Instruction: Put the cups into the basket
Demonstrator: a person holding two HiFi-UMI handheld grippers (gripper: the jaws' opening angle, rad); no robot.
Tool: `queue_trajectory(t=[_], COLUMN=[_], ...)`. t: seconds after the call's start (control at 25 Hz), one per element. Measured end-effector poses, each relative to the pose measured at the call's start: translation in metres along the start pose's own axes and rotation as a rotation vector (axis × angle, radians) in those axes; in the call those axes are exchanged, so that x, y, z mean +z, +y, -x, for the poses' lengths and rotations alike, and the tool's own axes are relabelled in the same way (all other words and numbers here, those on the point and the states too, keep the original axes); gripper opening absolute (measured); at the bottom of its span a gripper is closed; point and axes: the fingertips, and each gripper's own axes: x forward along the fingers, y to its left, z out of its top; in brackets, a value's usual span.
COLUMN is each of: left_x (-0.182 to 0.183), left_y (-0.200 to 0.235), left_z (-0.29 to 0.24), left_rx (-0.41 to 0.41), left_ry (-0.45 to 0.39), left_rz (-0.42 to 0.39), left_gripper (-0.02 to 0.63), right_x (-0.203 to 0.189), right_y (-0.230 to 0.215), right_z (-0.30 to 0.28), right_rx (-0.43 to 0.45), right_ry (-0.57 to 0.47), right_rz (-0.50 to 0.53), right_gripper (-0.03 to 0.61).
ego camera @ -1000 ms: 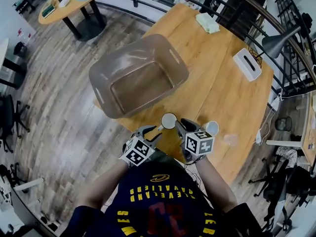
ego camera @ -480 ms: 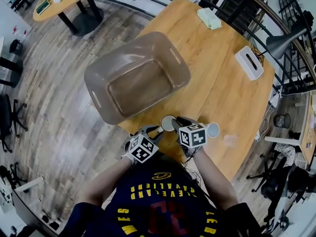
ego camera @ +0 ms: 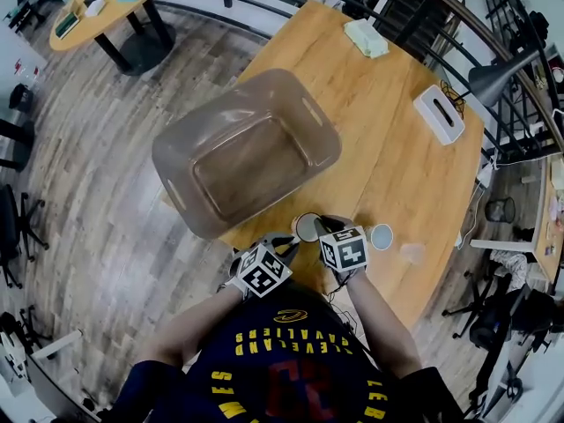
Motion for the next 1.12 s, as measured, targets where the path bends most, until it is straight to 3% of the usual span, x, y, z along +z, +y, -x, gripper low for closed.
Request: queue_trajectory(t=[0.76,1.12], left_x=[0.083,0.131], left_y=[-0.030,-0.034], left_z=[0.051,0.100], left_rx=[-0.127,-0.101], left_ry=[-0.128,-0.222], left_rz=[-0.048,-0.081], left_gripper=[0.061,0.061], right_x=[0.061,0.116], right_y=[0.000,0.020], right_z=[0.088,0.136], right_rx=[-0.001,0.053], right_ry=[-0.144,-0.265], right_rz=[0.007,0.106], right_gripper=[0.037,0.037])
